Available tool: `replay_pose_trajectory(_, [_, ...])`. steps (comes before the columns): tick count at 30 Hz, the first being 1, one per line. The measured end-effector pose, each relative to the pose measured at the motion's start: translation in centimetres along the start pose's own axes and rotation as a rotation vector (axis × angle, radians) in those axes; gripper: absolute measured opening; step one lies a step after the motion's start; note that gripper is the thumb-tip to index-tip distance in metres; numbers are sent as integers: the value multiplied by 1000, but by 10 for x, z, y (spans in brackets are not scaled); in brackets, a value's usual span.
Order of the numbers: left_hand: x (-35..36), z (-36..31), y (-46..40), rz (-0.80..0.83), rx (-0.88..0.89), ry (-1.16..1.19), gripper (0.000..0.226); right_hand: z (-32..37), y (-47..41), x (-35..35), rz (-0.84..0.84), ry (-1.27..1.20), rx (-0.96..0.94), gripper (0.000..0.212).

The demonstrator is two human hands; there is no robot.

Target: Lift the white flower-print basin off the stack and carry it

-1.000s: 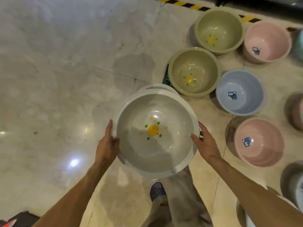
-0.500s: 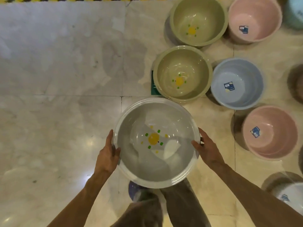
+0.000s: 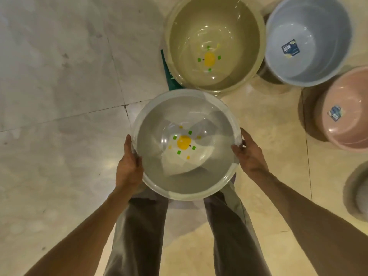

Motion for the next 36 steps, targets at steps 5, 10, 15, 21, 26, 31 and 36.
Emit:
replay_pose_trajectory(5, [18,14,-28,-26,58,-64,77,-22,-8,27,-85,-10,29,51])
replay_pose_trajectory(10, [33,30,-49,38,-37,-21,75,-41,-17,39,-88,-68,103,56])
replay_pose_trajectory(15, [34,42,-68,186,-26,134,78,-45,-33,48,54,-141,116,60])
replay_pose_trajectory(21, [21,21,-55,174,45,178,70,-35,-23,33,74,-136,135,59])
replay_pose_trajectory(26, [-18,-4,-27,211,120,209,70,-2,8,9,65,-206,83,60])
replay_pose_trajectory(31, [-80,-43,-8,244,201,221,76,55,39,-17,73,-191,-22,61])
replay_pose_trajectory(36, [-149,-100,6,207,217,150,81,114,61,-39,67,-219,-80,51])
Point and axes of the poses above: each hand's wrist, its own y-axis away from the middle knuckle, its own x-axis out of the palm, z = x × y, the point moved 8 cm from there along -y, towards the middle knuckle, and after that the axes turned 4 degrees about -y, right-handed, at the moved point
